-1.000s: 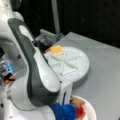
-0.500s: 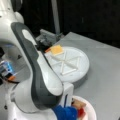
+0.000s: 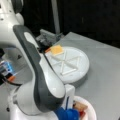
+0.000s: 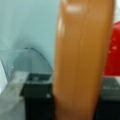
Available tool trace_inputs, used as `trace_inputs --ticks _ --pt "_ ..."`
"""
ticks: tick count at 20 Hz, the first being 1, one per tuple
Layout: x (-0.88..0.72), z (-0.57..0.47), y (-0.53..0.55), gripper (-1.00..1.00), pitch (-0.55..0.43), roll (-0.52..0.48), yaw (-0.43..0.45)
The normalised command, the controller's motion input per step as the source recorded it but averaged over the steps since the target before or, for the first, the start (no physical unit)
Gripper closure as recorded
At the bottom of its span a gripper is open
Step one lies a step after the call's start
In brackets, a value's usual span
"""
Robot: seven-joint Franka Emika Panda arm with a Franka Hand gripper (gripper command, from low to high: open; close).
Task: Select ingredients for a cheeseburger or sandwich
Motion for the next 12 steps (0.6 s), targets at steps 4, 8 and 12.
trace_inputs --ticks 4,8,12 --pt "0.39 -0.1 -0.26 1.0 0.051 0.052 0.365" --pt "0.31 -0.07 -0.2 1.0 0.08 0.1 0.371" --pt "0.26 -0.06 -0.18 1.0 0.081 0.098 0.358"
